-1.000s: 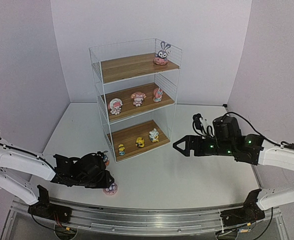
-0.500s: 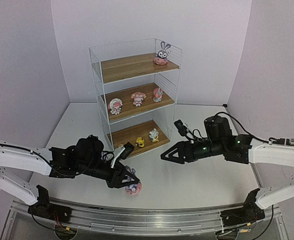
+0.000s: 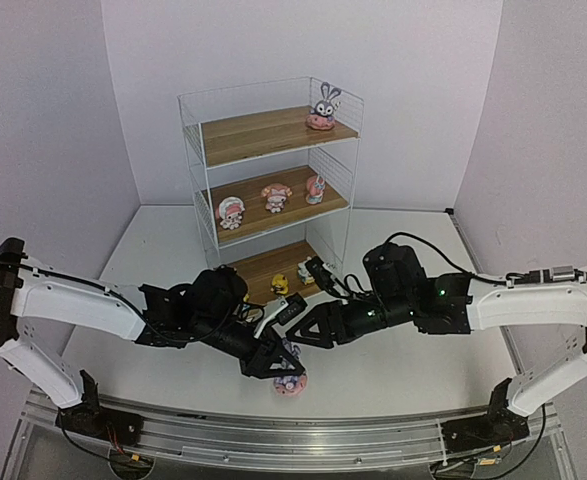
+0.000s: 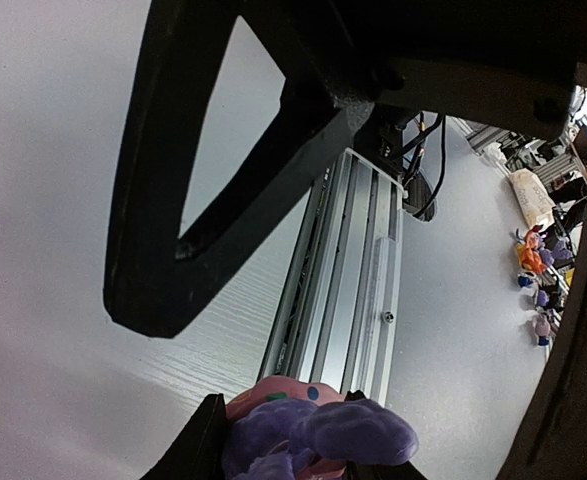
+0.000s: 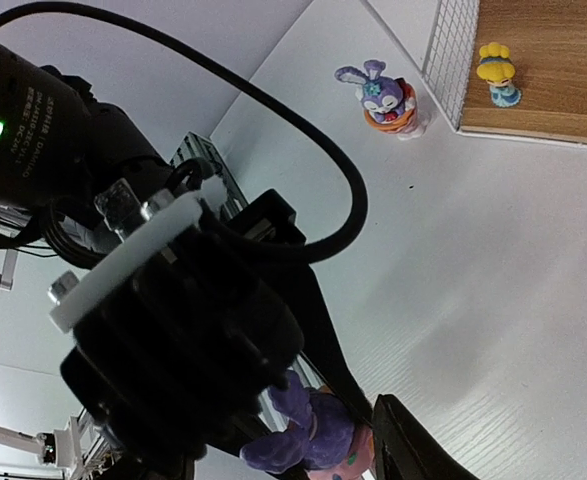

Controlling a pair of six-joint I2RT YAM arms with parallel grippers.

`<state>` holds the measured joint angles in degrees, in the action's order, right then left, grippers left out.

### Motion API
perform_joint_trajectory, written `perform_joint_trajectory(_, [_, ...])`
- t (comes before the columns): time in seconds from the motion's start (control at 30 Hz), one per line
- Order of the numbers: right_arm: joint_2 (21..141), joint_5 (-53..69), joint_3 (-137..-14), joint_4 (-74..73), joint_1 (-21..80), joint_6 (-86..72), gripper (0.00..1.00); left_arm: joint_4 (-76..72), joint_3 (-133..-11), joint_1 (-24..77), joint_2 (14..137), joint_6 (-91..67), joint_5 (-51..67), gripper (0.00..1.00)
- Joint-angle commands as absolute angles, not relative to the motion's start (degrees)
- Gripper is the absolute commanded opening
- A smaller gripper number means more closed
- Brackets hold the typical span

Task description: Place and organize the plastic toys onto the shelf

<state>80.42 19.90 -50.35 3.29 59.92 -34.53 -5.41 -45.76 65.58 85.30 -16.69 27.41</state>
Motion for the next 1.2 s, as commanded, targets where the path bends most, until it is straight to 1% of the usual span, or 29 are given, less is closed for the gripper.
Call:
perform_joint_trajectory(0.0, [79.26,13.93,-50.36,2.37,60.21,-34.25,0.54,-6.8,-49.04,65.48,85.83,-16.52,29.35,0.0])
perform_joint_trajectory(0.13, [78.28,9.99,-49.8,1.3,60.86,-32.58,0.51,-6.78,-49.41,65.47,86.28,-17.41,28.58,0.0])
perform_joint_trajectory(0.3, [78.37,8.03,-50.11,0.09,62.92,-27.25,0.51,-5.37,-51.25,65.43,87.64,-18.95,27.39,0.0])
perform_joint_trajectory(0.6, [75.21,3.02,-48.55,0.09,64.69,-24.6,0.5,-5.09,-51.92,65.48,88.36,-21.31,26.42,0.0])
perform_joint_trajectory(0.8, [77.23,1.06,-49.12,-1.81,65.79,-23.77,0.47,-5.29,-52.29,65.47,87.98,-22.56,26.45,0.0])
perform_joint_trajectory(1.03, [78.88,0.01,-49.99,-2.32,67.26,-22.47,0.46,-4.83,-52.65,65.48,87.54,-23.75,26.67,0.0])
perform_joint_trajectory(1.17, [79.55,-2.63,-50.02,-2.38,67.7,-22.71,0.39,-5.84,-52.06,65.48,86.64,-24.01,26.87,0.0])
